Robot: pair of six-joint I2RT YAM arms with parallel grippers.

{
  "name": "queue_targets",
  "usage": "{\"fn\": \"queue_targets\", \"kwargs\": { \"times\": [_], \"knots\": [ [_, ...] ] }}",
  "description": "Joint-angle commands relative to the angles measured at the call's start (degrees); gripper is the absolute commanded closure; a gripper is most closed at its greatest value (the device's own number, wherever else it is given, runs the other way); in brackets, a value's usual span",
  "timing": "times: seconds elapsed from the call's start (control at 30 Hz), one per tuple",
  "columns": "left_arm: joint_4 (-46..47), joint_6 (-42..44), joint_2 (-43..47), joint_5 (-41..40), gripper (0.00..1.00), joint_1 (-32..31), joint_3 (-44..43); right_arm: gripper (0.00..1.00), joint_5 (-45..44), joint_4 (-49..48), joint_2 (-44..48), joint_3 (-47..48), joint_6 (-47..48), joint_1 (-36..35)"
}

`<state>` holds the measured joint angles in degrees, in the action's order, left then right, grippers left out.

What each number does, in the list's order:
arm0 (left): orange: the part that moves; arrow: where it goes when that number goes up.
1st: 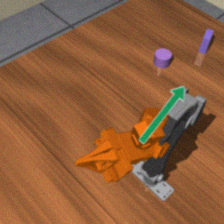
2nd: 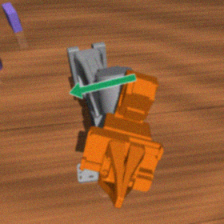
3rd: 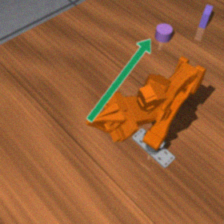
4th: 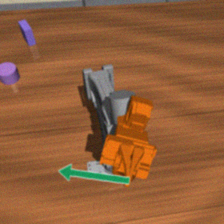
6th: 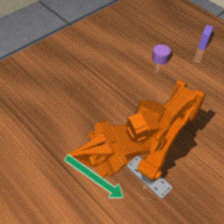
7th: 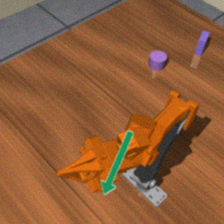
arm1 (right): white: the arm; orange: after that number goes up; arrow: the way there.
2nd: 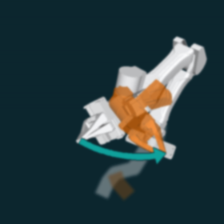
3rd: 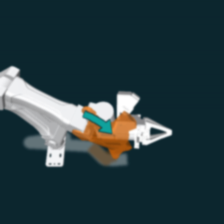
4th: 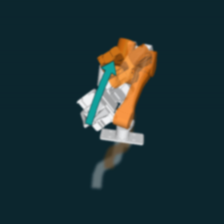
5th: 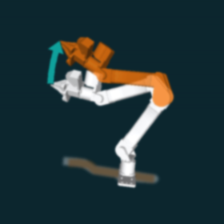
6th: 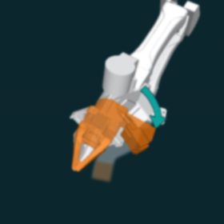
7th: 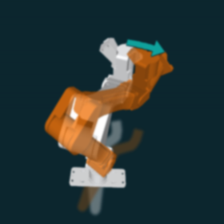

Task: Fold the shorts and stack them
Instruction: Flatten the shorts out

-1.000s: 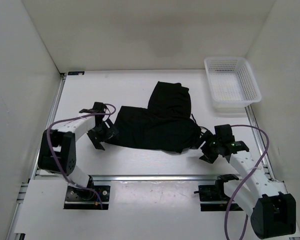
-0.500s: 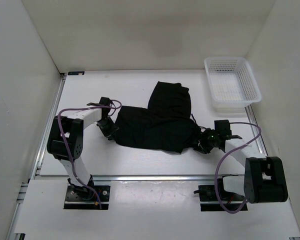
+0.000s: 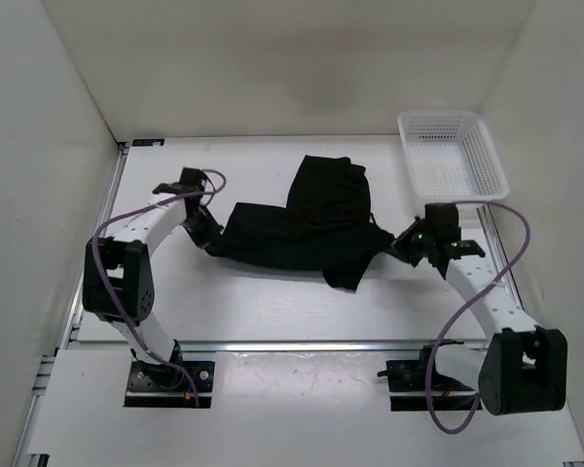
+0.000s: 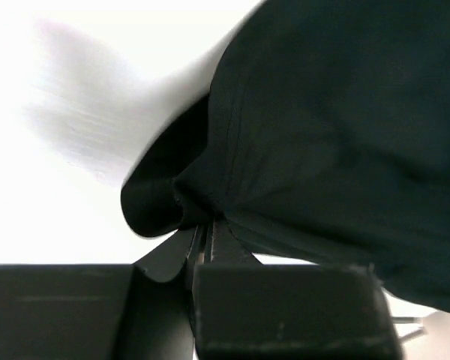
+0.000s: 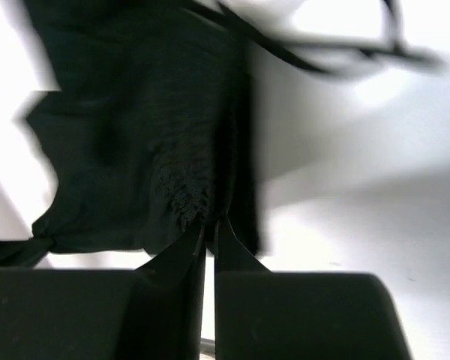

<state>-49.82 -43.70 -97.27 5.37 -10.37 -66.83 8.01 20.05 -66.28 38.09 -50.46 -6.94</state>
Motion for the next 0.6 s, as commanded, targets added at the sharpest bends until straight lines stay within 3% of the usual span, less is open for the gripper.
{"fn": "queue_targets", "kwargs": {
  "times": [0.0,0.1,0.23,0.47,0.53,0.57],
  "knots": [
    [-4.5,1.6,9.2,-2.0,0.90,2.4,-9.1,1.00,-3.4,6.1,5.2,10.7,5.8,-0.2],
    [-8.2,1.6,13.9,-2.9,0.90,2.4,-14.2,1.00,-3.4,11.5,9.3,15.9,8.0,-0.2],
    [-8.7,1.6,19.0,-2.4,0.90,2.4,-11.3,1.00,-2.9,17.5,14.6,12.8,9.3,-0.7],
    [-5.6,-1.7,27.9,-2.4,0.90,0.0,10.0,1.00,-4.6,29.3,28.6,-2.6,7.0,-0.7],
    [-3.2,-2.4,28.5,-0.1,0.90,0.0,13.5,1.00,-2.8,28.8,28.7,-4.0,6.4,-0.7],
    [-2.7,-3.0,28.5,0.4,0.90,-0.5,14.7,0.95,-1.6,27.9,26.3,-4.0,5.9,-0.7]
  ]
}}
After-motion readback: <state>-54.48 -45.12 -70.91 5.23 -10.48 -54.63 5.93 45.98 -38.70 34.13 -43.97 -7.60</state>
